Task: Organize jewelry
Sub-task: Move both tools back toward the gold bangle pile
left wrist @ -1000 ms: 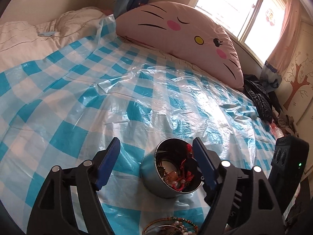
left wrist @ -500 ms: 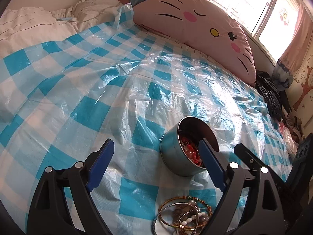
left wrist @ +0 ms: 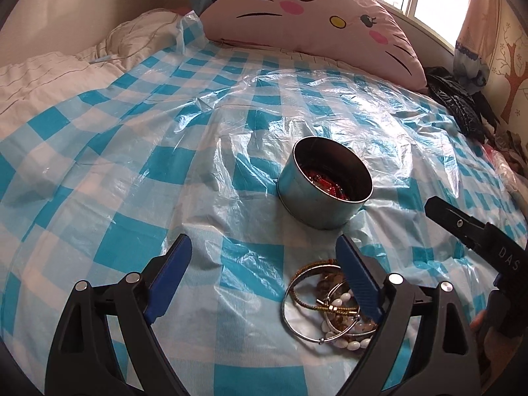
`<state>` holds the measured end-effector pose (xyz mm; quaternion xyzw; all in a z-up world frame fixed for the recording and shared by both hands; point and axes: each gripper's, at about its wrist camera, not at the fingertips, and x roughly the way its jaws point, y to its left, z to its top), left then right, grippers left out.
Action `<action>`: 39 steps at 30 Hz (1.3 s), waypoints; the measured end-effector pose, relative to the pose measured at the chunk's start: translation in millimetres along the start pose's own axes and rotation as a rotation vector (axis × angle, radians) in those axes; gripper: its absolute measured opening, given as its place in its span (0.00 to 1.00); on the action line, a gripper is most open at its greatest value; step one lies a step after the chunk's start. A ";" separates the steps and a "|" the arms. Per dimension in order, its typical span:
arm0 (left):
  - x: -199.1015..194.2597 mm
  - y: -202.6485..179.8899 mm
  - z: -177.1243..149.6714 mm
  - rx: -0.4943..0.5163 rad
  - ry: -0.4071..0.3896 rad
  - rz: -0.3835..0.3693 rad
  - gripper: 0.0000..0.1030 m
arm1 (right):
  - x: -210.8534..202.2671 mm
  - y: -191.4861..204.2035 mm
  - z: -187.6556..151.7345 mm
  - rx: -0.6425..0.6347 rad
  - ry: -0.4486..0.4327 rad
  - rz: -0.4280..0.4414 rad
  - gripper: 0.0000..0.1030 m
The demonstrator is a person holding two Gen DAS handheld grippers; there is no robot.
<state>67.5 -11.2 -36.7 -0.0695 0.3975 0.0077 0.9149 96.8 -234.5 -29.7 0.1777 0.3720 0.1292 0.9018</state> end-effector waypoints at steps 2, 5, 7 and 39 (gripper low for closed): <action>-3.3 -1.4 -5.6 0.014 0.009 0.010 0.83 | -7.0 -1.9 -4.5 0.012 -0.008 -0.013 0.68; -7.2 -0.5 -9.9 0.015 0.011 0.019 0.84 | -17.8 -3.9 -8.6 0.027 -0.036 -0.030 0.71; -8.2 0.0 -11.0 0.017 0.011 0.030 0.84 | -25.4 -5.4 -9.7 0.034 -0.059 -0.037 0.72; 3.5 -23.4 -16.5 0.146 0.039 0.096 0.84 | -25.0 -1.8 -10.4 0.013 -0.067 -0.080 0.80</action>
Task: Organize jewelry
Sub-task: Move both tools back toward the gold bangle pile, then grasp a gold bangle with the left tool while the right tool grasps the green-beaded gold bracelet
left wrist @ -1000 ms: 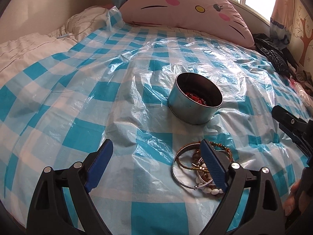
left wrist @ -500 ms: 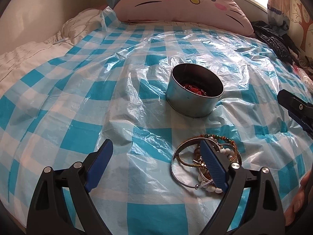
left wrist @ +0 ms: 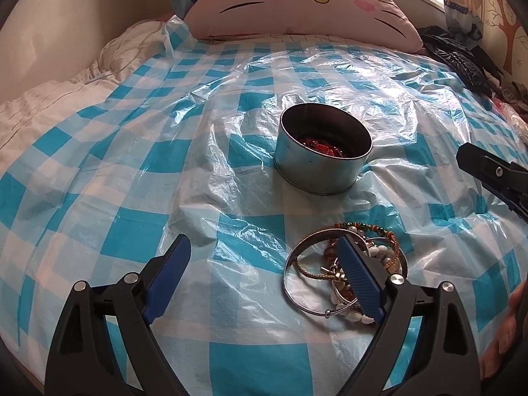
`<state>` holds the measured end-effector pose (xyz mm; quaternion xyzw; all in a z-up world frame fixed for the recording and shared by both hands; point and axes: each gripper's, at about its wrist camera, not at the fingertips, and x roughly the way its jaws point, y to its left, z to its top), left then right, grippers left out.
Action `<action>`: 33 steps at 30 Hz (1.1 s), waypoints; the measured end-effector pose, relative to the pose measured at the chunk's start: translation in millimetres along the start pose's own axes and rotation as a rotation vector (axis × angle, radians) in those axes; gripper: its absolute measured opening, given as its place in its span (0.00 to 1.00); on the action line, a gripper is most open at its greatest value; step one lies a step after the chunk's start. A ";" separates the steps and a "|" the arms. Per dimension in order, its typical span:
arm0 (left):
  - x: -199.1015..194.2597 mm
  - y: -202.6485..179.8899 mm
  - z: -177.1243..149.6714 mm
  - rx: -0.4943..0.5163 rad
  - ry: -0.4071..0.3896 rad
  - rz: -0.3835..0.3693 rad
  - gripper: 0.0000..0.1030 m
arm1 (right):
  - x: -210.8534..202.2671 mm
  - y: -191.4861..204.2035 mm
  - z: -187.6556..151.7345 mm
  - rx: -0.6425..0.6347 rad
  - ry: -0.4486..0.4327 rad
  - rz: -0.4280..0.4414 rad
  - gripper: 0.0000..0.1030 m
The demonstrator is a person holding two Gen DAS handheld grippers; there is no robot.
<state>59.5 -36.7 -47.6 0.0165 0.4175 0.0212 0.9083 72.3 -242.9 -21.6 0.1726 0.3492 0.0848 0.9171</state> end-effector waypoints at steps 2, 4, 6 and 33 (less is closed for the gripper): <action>-0.3 -0.5 -0.6 0.003 0.000 0.000 0.84 | 0.5 0.0 0.0 0.001 0.003 0.000 0.80; -0.6 -0.6 -0.8 0.004 0.000 -0.004 0.84 | 0.4 0.0 -0.1 0.000 0.003 0.001 0.80; -0.8 -0.3 -0.5 0.007 0.001 -0.036 0.83 | 0.8 0.1 -0.1 -0.001 0.006 0.004 0.80; 20.3 13.3 7.7 -0.034 0.071 -0.187 0.03 | 70.9 23.2 -16.4 -0.383 0.288 -0.212 0.80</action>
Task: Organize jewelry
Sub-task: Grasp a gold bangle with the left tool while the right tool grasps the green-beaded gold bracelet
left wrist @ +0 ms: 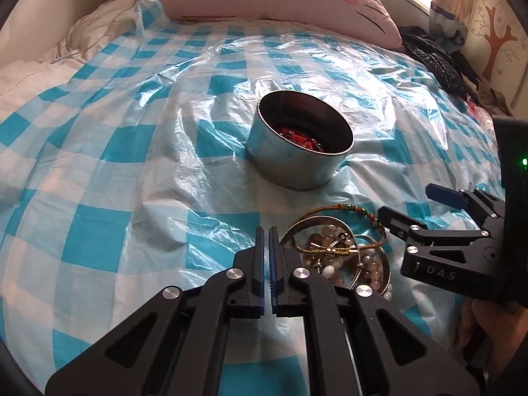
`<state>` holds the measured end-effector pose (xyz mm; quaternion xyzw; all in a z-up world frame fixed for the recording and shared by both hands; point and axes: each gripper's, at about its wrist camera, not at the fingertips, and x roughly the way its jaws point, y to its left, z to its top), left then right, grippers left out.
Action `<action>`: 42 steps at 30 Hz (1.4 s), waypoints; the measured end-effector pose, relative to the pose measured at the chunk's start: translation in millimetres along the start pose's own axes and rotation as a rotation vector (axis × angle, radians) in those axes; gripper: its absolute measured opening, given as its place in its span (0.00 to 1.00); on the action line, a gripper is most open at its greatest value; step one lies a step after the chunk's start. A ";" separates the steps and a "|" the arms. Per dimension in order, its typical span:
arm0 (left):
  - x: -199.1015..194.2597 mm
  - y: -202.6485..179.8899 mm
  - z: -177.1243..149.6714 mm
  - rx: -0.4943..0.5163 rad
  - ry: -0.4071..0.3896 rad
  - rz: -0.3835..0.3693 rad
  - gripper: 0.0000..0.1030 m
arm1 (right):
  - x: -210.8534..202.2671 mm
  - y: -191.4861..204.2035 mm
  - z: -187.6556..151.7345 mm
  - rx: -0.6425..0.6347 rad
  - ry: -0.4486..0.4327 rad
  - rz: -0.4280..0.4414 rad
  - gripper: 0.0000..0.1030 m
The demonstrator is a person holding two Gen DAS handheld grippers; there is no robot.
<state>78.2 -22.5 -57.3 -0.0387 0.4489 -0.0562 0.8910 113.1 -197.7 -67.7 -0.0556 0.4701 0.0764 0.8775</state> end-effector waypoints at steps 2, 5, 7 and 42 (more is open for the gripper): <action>0.6 1.2 0.3 -0.004 0.004 -0.003 0.03 | -4.8 -8.1 -3.2 0.020 -0.009 -0.034 0.80; -1.9 -7.1 1.0 0.028 -0.016 -0.007 0.03 | -11.3 -14.0 -6.8 0.041 -0.035 0.006 0.80; -1.2 -15.3 1.5 0.063 -0.026 0.002 0.03 | -16.0 -10.2 -5.2 0.026 -0.068 0.051 0.80; 29.4 -10.7 3.8 0.050 0.070 0.054 0.03 | 9.4 -14.3 -7.4 0.131 0.013 0.242 0.10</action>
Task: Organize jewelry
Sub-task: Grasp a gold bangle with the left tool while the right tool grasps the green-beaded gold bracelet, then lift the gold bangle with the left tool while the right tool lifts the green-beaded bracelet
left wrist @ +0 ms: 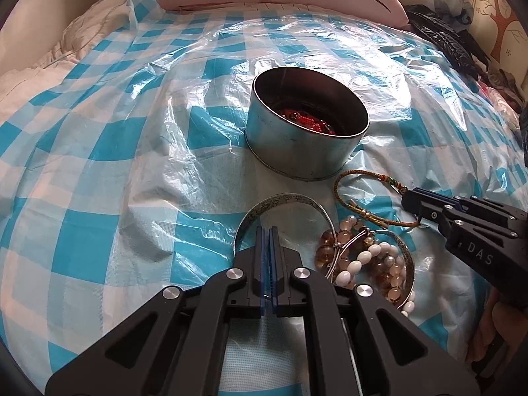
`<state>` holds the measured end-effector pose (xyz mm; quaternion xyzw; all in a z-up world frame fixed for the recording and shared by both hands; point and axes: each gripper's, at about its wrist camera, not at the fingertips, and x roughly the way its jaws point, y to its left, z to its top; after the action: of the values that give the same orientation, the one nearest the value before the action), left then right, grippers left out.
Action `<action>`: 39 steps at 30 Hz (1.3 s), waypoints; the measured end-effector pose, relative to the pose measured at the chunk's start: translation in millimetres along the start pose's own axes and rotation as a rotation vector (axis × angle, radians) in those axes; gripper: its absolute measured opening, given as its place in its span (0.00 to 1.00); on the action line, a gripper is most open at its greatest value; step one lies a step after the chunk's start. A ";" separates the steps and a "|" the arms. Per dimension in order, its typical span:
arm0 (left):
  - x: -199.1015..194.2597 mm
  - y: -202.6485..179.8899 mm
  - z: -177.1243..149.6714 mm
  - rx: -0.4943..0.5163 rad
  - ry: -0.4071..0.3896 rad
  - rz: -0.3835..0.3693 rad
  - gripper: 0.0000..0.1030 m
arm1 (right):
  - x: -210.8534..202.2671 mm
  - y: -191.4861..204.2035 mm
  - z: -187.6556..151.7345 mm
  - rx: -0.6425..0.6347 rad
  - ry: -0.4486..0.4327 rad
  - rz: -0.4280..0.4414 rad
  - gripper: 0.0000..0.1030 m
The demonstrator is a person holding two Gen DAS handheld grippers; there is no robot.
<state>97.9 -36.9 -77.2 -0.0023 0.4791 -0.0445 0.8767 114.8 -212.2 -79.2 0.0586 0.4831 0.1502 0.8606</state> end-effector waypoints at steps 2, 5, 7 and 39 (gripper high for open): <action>-0.5 1.9 -0.4 -0.007 -0.001 -0.014 0.03 | -4.3 -4.5 -1.1 0.041 -0.008 0.047 0.09; -3.6 -0.9 -1.0 0.010 -0.018 -0.015 0.02 | -14.5 -14.1 -1.4 0.134 -0.040 0.145 0.08; -9.6 -4.2 -1.5 0.027 -0.049 -0.003 0.00 | -22.4 -19.9 -2.6 0.194 -0.069 0.212 0.08; -14.5 -4.8 -0.2 0.056 -0.080 -0.017 0.04 | -11.6 -7.5 -6.4 0.139 -0.005 0.211 0.07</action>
<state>89.6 -40.5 -64.9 0.0165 0.4423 -0.0653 0.8943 105.3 -223.2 -74.9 0.1689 0.4813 0.2059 0.8351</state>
